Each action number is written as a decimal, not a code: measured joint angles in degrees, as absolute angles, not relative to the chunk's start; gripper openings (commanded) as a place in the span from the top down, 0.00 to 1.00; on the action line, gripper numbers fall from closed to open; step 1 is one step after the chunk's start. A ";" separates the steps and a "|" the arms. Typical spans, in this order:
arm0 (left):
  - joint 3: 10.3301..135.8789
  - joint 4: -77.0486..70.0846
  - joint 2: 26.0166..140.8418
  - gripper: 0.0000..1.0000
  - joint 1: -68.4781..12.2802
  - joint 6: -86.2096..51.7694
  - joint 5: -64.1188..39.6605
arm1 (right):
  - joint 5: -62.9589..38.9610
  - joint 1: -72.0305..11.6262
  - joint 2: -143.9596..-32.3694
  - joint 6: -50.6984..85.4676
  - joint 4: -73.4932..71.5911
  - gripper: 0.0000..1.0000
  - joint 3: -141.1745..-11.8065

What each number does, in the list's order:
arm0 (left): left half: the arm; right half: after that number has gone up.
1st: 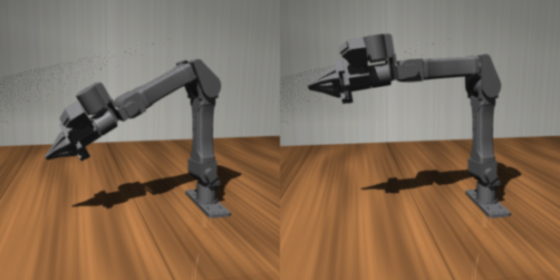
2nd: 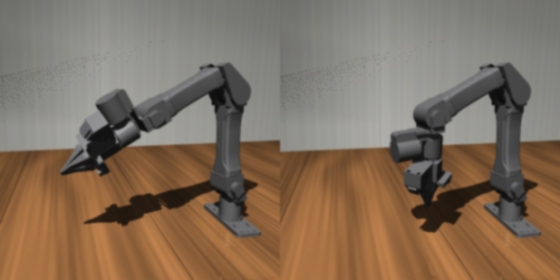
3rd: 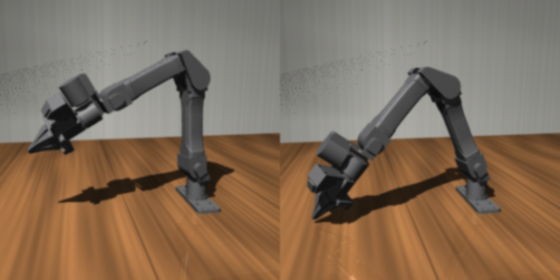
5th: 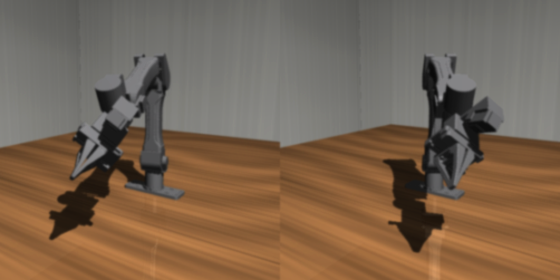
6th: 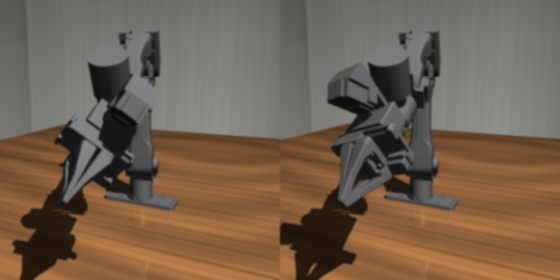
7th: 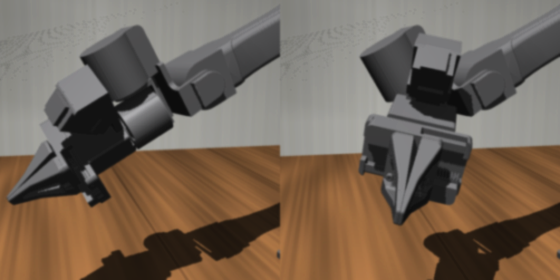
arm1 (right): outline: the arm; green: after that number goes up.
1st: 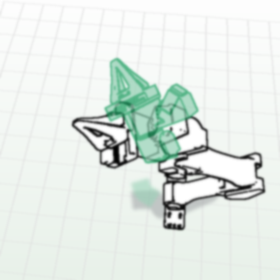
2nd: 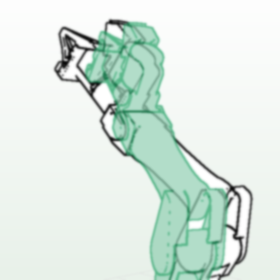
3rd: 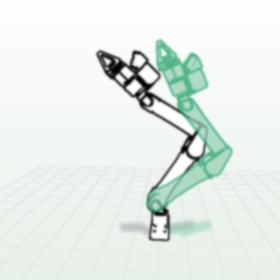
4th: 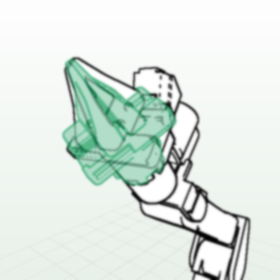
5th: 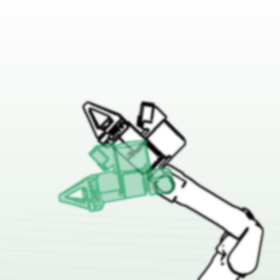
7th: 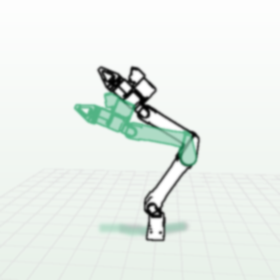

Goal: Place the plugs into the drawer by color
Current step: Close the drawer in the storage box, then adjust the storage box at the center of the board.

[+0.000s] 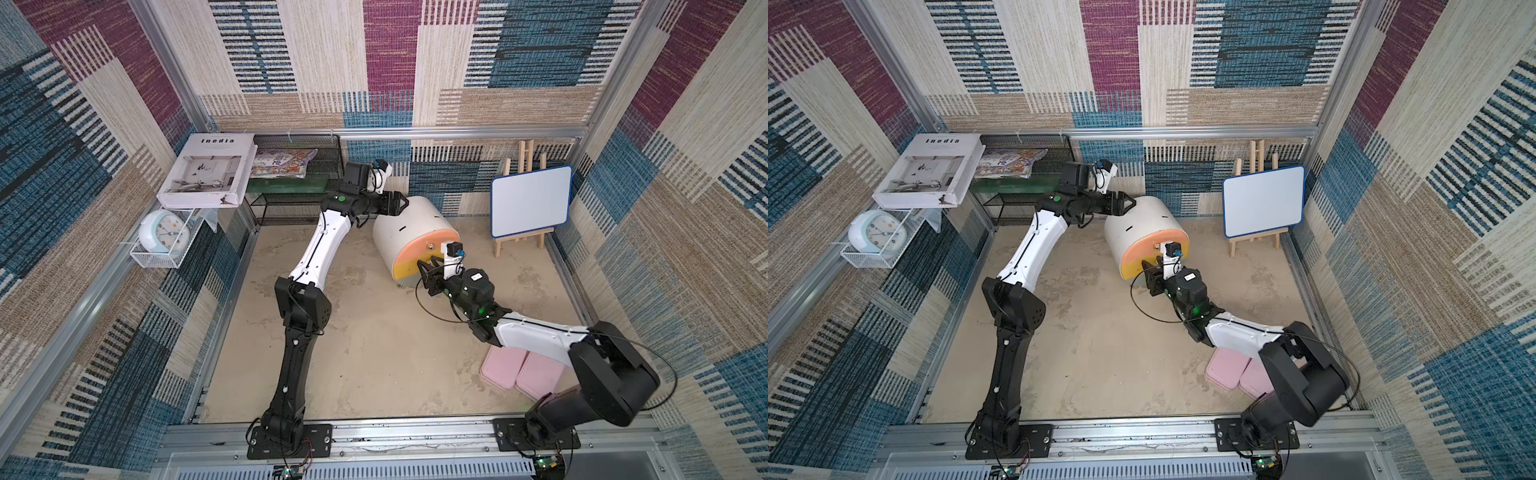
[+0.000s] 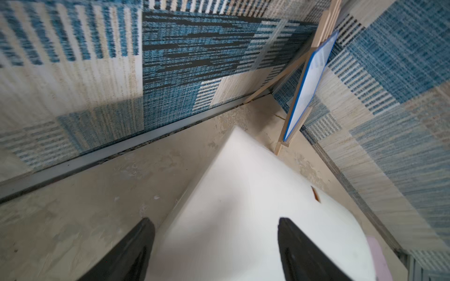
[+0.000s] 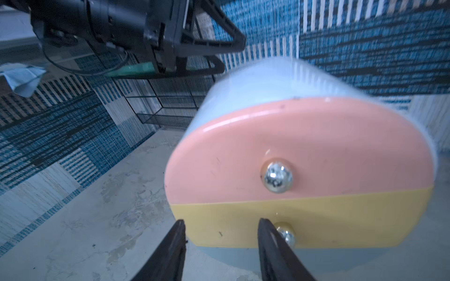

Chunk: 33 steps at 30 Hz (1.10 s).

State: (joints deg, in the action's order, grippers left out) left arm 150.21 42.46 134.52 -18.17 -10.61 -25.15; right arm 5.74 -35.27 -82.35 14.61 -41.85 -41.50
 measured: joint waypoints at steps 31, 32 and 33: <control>120.46 43.16 116.99 0.17 -19.03 -28.91 -27.94 | -51.11 -9.21 -99.00 24.77 -22.59 0.32 -67.13; 121.03 43.09 117.38 0.18 -18.94 -28.91 -27.73 | -50.92 -9.65 -98.91 24.75 -23.11 0.32 -66.98; 121.40 43.00 117.67 0.18 -18.85 -28.91 -27.49 | -50.76 -10.04 -98.87 24.75 -23.66 0.32 -66.87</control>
State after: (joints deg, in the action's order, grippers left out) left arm 121.40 43.00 117.67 -18.85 -28.91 -27.49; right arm -50.76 -10.04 -98.87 24.75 -23.66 -66.87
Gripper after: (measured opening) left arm 0.828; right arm 0.679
